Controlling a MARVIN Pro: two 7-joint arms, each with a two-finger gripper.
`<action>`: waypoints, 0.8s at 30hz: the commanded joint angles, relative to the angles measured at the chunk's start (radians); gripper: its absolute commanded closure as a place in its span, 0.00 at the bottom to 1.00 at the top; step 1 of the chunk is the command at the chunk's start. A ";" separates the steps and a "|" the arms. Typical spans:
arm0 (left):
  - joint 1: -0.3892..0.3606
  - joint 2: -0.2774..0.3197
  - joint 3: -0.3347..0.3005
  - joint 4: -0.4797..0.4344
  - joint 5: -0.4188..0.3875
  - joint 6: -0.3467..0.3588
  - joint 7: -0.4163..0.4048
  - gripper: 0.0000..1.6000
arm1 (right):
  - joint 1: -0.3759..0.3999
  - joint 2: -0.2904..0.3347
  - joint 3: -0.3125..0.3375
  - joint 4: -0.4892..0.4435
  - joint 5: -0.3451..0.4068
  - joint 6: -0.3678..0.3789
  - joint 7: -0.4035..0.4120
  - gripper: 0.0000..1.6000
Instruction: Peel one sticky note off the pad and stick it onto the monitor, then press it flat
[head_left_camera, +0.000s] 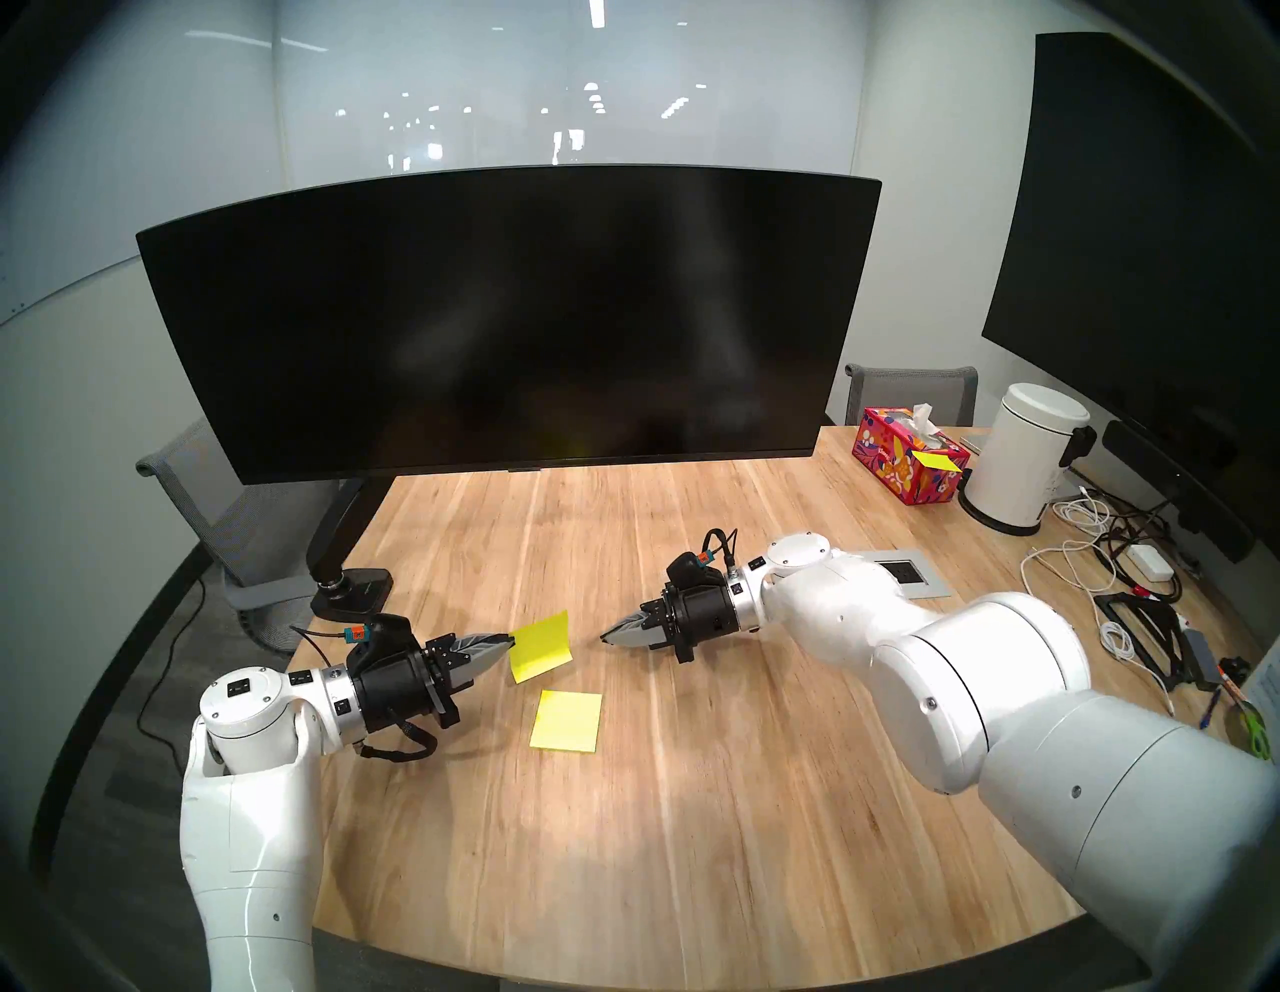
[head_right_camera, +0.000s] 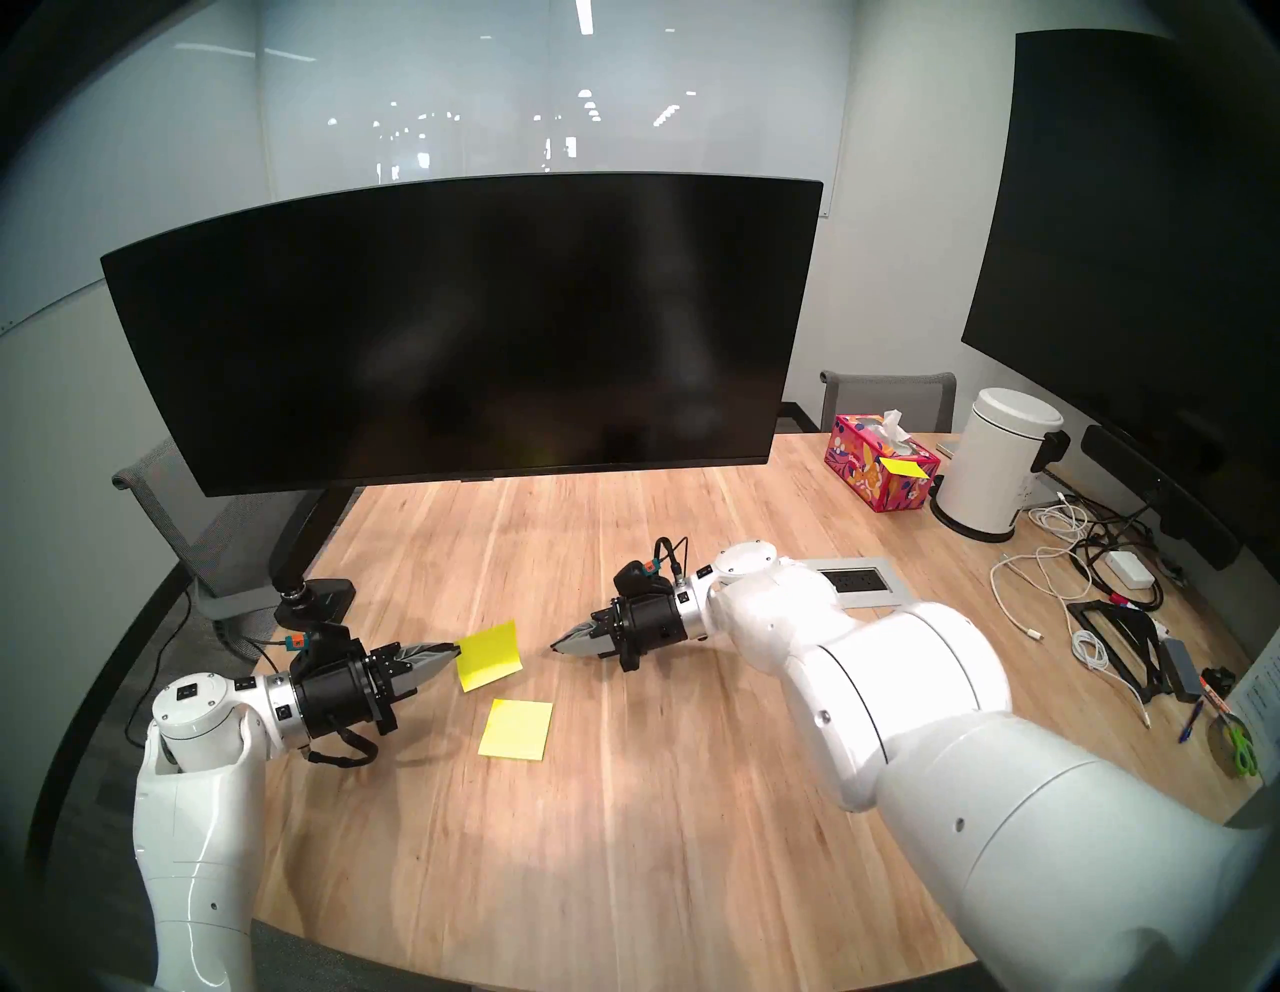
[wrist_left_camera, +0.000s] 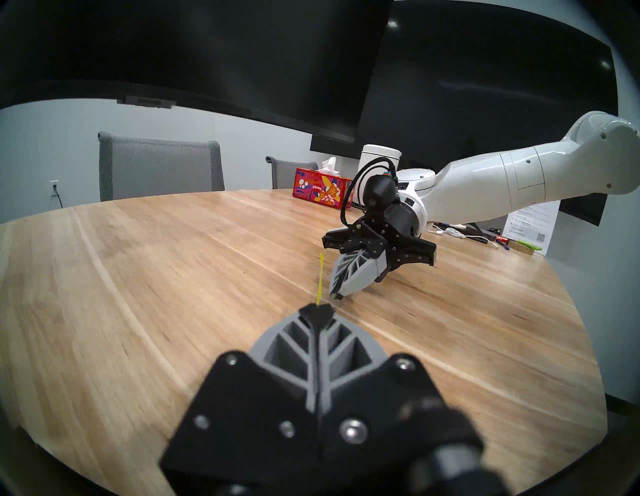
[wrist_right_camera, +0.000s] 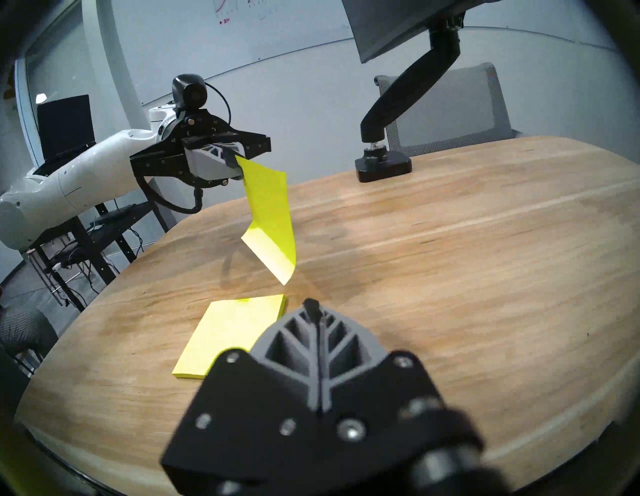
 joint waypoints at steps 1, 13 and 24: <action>-0.012 -0.005 0.001 -0.019 -0.015 0.001 -0.010 1.00 | 0.006 0.007 0.022 -0.010 0.021 -0.030 0.011 1.00; -0.062 0.010 -0.001 0.016 -0.010 0.006 -0.019 1.00 | 0.017 0.012 0.047 -0.012 0.020 -0.053 0.011 0.70; -0.101 0.030 0.005 0.048 -0.001 -0.007 -0.028 1.00 | 0.026 0.013 0.061 -0.016 0.015 -0.074 0.011 0.04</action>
